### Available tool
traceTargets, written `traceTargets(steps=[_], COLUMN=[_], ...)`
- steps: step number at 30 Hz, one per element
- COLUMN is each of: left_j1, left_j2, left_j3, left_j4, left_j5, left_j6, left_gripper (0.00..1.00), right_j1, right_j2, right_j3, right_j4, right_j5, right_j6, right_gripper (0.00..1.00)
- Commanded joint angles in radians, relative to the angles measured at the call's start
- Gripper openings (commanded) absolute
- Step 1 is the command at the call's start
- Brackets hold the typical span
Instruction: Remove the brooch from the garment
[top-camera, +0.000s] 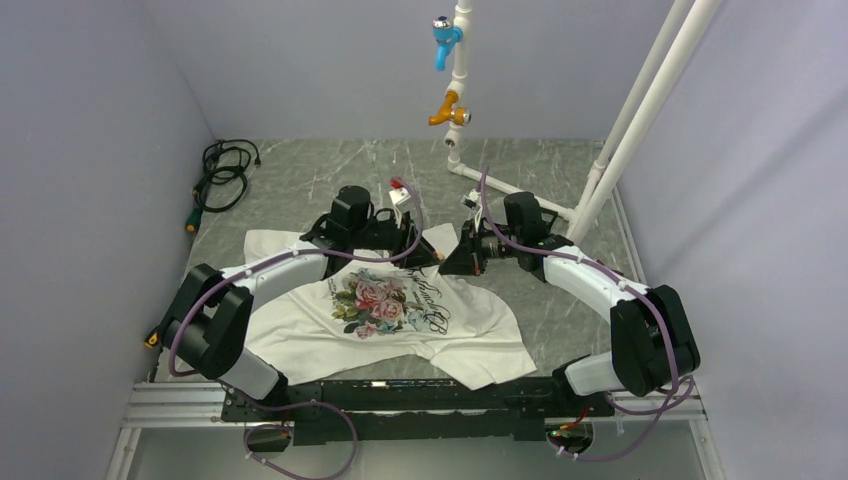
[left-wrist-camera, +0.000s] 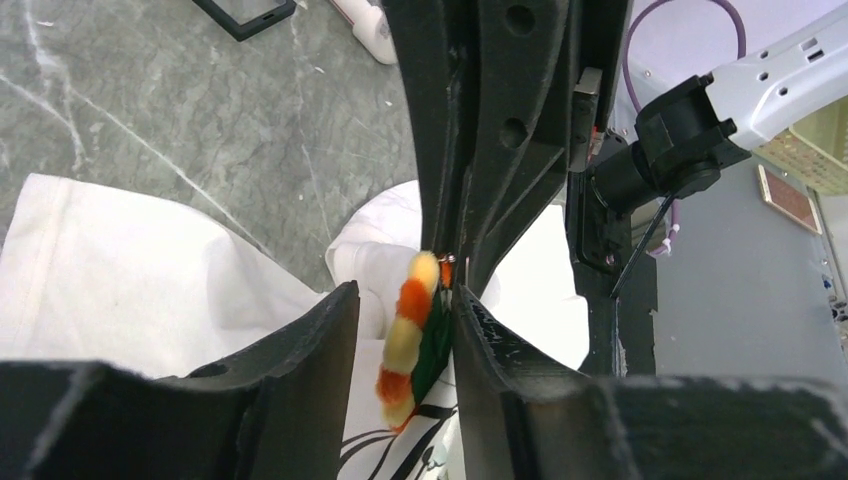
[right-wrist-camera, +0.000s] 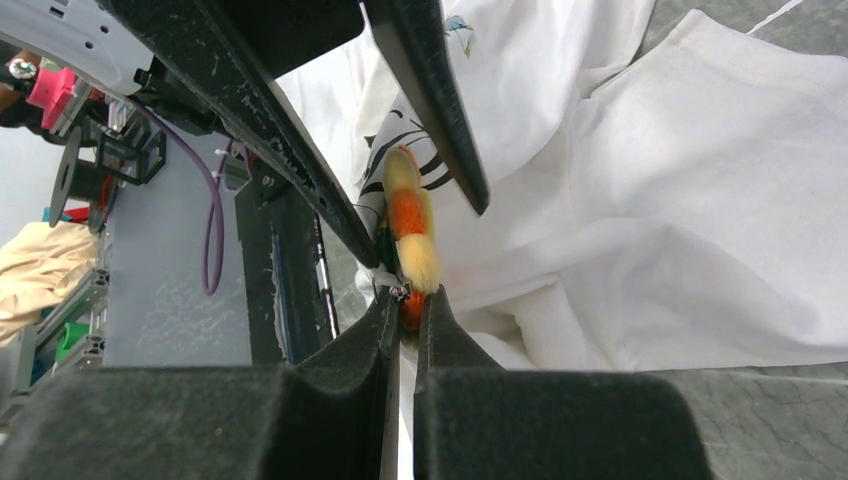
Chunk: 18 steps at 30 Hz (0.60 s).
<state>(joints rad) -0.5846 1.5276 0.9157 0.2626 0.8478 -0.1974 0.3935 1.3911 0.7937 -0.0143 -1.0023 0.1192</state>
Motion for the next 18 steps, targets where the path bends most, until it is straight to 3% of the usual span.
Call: traceTargets(steps=[1, 13, 18], left_j1=[0.023, 0.005, -0.001], left_j2=[-0.043, -0.052, -0.025], left_j3=[-0.034, -0.032, -0.002], left_j4=[0.122, 0.101, 0.044], left_j5=[0.035, 0.067, 0.074], left_j6=[-0.048, 0.013, 0.048], left_gripper=[0.46, 0.61, 0.51], right_j1=[0.001, 0.001, 0.001], right_j2=[-0.040, -0.038, -0.058], right_j3=[0.003, 0.003, -0.008], right_j4=[0.032, 0.039, 0.052], right_j5=[-0.027, -0.031, -0.056], right_j6=[-0.020, -0.019, -0.056], right_gripper=[0.00, 0.00, 0.00])
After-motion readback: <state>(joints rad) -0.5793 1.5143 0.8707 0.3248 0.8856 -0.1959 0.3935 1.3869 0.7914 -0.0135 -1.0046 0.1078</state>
